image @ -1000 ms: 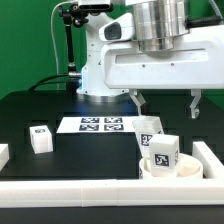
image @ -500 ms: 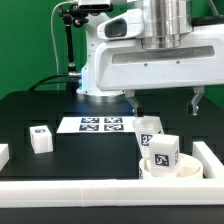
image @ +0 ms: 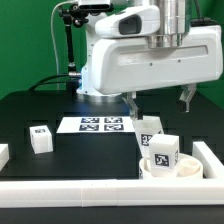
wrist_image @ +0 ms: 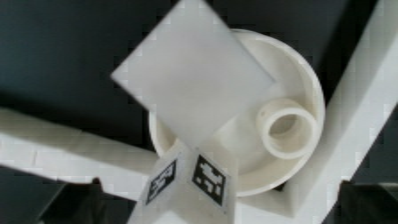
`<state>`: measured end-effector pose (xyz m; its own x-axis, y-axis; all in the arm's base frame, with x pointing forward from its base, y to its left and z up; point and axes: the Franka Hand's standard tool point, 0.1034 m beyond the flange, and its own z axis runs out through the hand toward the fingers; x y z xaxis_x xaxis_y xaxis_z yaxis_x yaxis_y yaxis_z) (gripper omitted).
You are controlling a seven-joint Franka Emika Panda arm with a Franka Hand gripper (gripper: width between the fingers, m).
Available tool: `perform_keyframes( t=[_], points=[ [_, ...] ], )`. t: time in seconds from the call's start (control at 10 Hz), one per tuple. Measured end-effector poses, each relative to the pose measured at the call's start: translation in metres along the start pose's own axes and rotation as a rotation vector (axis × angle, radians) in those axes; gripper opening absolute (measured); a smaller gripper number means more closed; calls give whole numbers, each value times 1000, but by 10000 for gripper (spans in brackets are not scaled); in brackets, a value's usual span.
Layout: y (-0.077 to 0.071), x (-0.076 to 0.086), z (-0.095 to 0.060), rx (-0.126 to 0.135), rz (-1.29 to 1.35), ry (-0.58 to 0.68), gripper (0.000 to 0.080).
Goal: Assemble stool
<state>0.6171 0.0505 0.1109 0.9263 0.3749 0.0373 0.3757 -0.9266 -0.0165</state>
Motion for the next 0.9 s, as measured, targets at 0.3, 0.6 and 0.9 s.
perform_keyframes(
  t=[0.3,0.6,0.9],
  points=[
    [5,-5,2,-5,-189,-8,649],
    [16,-6,4,-9,-287,-19,649],
    [12,-17,12,-14,-286,-15,649]
  ],
)
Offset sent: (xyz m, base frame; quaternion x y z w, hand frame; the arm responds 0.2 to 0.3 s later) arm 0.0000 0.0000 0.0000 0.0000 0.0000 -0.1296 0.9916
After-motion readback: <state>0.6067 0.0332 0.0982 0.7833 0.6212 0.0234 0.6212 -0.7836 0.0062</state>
